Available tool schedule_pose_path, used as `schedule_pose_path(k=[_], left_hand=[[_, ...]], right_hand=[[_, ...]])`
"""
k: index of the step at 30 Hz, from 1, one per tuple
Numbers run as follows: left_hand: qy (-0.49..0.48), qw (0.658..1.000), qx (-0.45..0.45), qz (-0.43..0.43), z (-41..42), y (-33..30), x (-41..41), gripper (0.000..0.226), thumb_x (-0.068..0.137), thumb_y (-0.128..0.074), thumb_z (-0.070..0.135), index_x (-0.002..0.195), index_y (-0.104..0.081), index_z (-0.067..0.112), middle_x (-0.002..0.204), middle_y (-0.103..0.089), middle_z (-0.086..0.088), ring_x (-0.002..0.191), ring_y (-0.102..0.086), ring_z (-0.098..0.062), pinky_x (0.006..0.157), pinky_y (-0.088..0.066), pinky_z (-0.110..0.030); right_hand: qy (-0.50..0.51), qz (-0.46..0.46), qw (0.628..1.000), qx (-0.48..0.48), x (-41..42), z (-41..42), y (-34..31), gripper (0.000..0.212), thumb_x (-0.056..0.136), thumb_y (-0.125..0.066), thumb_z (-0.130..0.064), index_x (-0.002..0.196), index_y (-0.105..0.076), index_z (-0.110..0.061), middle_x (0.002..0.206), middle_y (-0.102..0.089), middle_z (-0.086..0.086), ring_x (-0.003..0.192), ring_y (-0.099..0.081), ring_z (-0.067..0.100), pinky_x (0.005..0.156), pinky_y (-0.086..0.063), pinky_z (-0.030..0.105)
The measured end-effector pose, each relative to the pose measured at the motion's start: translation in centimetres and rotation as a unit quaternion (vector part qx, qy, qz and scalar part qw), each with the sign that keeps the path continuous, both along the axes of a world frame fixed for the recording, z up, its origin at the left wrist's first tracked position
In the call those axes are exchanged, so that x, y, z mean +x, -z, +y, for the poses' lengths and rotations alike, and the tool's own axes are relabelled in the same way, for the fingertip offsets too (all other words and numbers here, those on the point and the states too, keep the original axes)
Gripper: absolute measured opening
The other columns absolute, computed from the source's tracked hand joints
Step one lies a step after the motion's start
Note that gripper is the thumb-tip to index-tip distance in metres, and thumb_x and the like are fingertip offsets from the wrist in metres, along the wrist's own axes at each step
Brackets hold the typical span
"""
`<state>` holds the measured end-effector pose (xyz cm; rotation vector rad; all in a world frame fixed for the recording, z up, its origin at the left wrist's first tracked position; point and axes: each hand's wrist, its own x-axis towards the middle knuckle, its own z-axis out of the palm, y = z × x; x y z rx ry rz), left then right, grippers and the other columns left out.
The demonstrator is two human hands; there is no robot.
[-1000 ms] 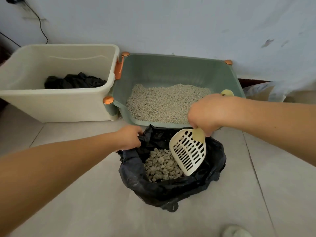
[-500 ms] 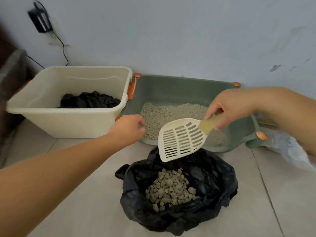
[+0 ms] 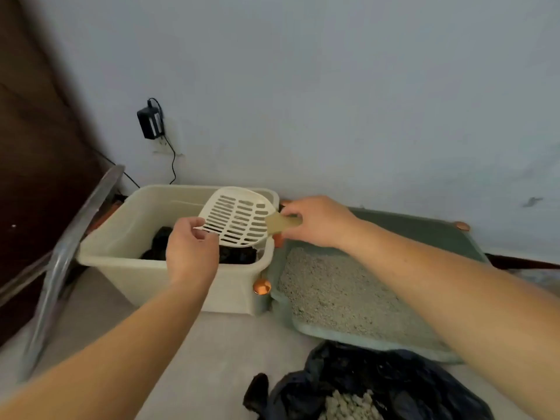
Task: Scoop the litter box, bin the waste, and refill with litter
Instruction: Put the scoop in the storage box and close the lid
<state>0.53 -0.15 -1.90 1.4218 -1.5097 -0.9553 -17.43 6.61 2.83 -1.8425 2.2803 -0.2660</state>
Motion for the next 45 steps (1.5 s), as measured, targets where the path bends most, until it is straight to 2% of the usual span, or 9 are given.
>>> schedule_pose_path(k=[6, 13, 16, 21, 26, 31, 38, 43, 45], left_hand=[[-0.024, 0.997, 0.031, 0.068, -0.9, -0.2, 2.2, 0.040, 0.089, -0.049, 0.004, 0.127, -0.045, 0.015, 0.086, -0.055, 0.002, 0.080, -0.051, -0.016, 0.077, -0.045, -0.033], [-0.079, 0.993, 0.070, 0.058, -3.4, 2.1, 7.2, 0.040, 0.090, -0.048, 0.008, 0.130, -0.044, 0.015, 0.085, -0.054, 0.006, 0.072, -0.049, -0.005, 0.060, -0.038, -0.023], [-0.097, 0.989, 0.093, 0.058, -3.7, 2.5, 8.1, 0.041, 0.091, -0.043, 0.008, 0.132, -0.043, 0.016, 0.088, -0.055, 0.006, 0.075, -0.050, -0.010, 0.066, -0.040, -0.026], [-0.112, 0.983, 0.132, 0.068, -4.2, 3.6, 9.4, 0.041, 0.090, -0.042, 0.010, 0.131, -0.043, 0.018, 0.109, -0.059, -0.005, 0.090, -0.056, -0.025, 0.069, -0.042, -0.031], [-0.102, 0.985, 0.126, 0.058, -4.5, 3.6, 9.8, 0.041, 0.090, -0.045, 0.010, 0.130, -0.042, 0.016, 0.096, -0.055, -0.002, 0.079, -0.052, -0.020, 0.068, -0.040, -0.030], [-0.083, 0.984, 0.155, 0.026, -4.6, 3.1, 9.8, 0.027, 0.091, -0.046, 0.013, 0.117, -0.050, 0.008, 0.096, -0.055, -0.004, 0.082, -0.052, -0.023, 0.070, -0.040, -0.030], [-0.078, 0.982, 0.175, -0.008, -3.2, 3.4, 7.9, 0.019, 0.092, -0.042, 0.009, 0.074, -0.048, 0.009, 0.071, -0.046, -0.003, 0.061, -0.041, -0.016, 0.054, -0.032, -0.025], [-0.021, 0.967, 0.224, -0.116, -1.5, 2.9, 5.9, 0.033, 0.094, -0.042, 0.001, 0.125, -0.050, 0.000, 0.125, -0.056, -0.010, 0.107, -0.057, -0.020, 0.079, -0.043, -0.018], [-0.068, 0.966, 0.242, -0.056, -1.9, 3.3, 5.7, 0.036, 0.096, -0.039, 0.003, 0.131, -0.045, 0.002, 0.136, -0.050, -0.011, 0.106, -0.056, -0.014, 0.082, -0.045, -0.013]], right_hand=[[-0.010, 0.035, 0.999, 0.019, 4.2, -6.5, 0.2, 0.036, 0.087, -0.057, -0.040, 0.120, -0.062, -0.026, 0.111, -0.065, -0.002, 0.089, -0.059, 0.017, 0.079, -0.052, 0.033], [0.004, 0.067, 0.996, 0.063, 8.9, -13.2, 2.4, 0.040, 0.090, -0.055, -0.035, 0.126, -0.057, -0.018, 0.124, -0.061, 0.006, 0.110, -0.057, 0.025, 0.091, -0.048, 0.037], [0.033, -0.062, 0.997, -0.016, 10.7, -14.0, 2.4, 0.040, 0.094, -0.045, -0.043, 0.112, -0.062, -0.011, 0.108, -0.062, 0.009, 0.101, -0.057, 0.025, 0.087, -0.046, 0.034], [0.090, -0.521, 0.849, 0.001, 16.5, -14.9, -0.3, 0.063, 0.082, -0.049, -0.067, 0.115, -0.056, -0.015, 0.103, -0.061, 0.004, 0.099, -0.059, 0.021, 0.093, -0.049, 0.038], [0.075, -0.581, 0.804, 0.104, 21.6, -16.3, -0.1, 0.054, 0.083, -0.065, -0.046, 0.122, -0.051, -0.011, 0.111, -0.059, 0.012, 0.102, -0.059, 0.028, 0.091, -0.050, 0.039], [0.105, -0.652, 0.749, 0.064, 22.6, -16.3, 1.0, 0.019, 0.090, -0.051, -0.007, 0.109, -0.055, -0.006, 0.094, -0.062, 0.013, 0.067, -0.060, 0.023, 0.059, -0.054, 0.031], [0.142, -0.747, 0.649, -0.028, 18.0, -12.9, 1.4, 0.029, 0.091, -0.046, -0.006, 0.116, -0.058, 0.005, 0.104, -0.066, 0.019, 0.085, -0.064, 0.032, 0.081, -0.055, 0.043], [0.151, -0.806, 0.567, -0.072, 12.8, -8.9, 1.7, 0.031, 0.096, -0.039, -0.009, 0.114, -0.059, 0.004, 0.092, -0.066, 0.016, 0.076, -0.064, 0.024, 0.065, -0.056, 0.030], [0.157, -0.816, 0.550, -0.086, 10.7, -7.5, 1.9, 0.029, 0.097, -0.039, -0.012, 0.101, -0.064, 0.003, 0.086, -0.070, 0.015, 0.072, -0.068, 0.023, 0.065, -0.057, 0.028]])
